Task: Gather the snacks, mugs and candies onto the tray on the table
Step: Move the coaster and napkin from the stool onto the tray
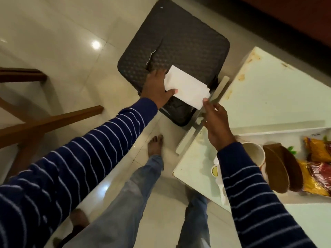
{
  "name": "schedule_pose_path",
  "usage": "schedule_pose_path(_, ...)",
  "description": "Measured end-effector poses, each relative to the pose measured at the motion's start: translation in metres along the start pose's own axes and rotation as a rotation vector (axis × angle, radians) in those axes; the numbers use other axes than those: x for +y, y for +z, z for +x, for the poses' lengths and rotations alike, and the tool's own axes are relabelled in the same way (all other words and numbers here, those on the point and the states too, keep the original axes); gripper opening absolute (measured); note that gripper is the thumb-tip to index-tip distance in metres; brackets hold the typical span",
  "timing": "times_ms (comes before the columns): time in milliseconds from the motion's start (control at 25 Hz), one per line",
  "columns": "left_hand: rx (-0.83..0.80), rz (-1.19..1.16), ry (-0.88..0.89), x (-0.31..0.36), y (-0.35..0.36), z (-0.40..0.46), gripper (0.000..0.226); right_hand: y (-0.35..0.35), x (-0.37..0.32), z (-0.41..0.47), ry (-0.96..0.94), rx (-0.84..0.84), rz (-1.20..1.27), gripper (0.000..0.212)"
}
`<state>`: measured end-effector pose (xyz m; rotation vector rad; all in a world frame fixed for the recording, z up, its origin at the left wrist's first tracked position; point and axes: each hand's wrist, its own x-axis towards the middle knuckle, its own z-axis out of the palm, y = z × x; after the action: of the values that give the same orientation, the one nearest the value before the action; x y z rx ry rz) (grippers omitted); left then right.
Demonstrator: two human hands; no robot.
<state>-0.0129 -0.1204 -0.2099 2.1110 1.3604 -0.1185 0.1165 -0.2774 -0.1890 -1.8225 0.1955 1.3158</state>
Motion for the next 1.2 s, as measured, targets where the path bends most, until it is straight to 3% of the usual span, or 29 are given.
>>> schedule_pose_path(240,-0.059,-0.121,0.006,-0.007,-0.004,0.006,0.072,0.026,-0.011,0.011,-0.07,0.087,0.066,0.032)
schedule_pose_path(360,-0.115,-0.063,0.016,-0.006,-0.008,0.009,0.06,0.022,-0.011,-0.002,-0.108,0.043,-0.012,0.033)
schedule_pose_path(480,-0.171,-0.12,0.076,0.007,-0.011,0.003,0.064,0.002,-0.012,-0.026,-0.283,0.038,-0.165,0.036)
schedule_pose_path(600,-0.295,-0.295,0.223,0.039,-0.014,-0.014,0.086,-0.044,-0.008,-0.053,-0.523,0.059,-0.345,0.017)
schedule_pose_path(680,-0.323,-0.2,0.45,0.072,-0.007,-0.027,0.106,-0.089,-0.001,-0.073,-0.601,0.034,-0.367,0.003)
schedule_pose_path(760,-0.373,-0.187,0.634,0.112,0.007,-0.043,0.111,-0.136,0.011,-0.092,-0.64,0.087,-0.405,0.015)
schedule_pose_path(880,-0.618,-0.331,0.603,0.168,0.034,-0.064,0.081,-0.195,0.041,-0.103,-0.601,0.239,-0.362,0.007)
schedule_pose_path(1000,-0.599,-0.161,0.68,0.216,0.072,-0.083,0.047,-0.246,0.077,-0.11,-0.544,0.413,-0.275,0.023)
schedule_pose_path(1200,-0.5,0.081,0.853,0.263,0.119,-0.109,0.032,-0.287,0.124,-0.112,-0.525,0.698,-0.4,0.029)
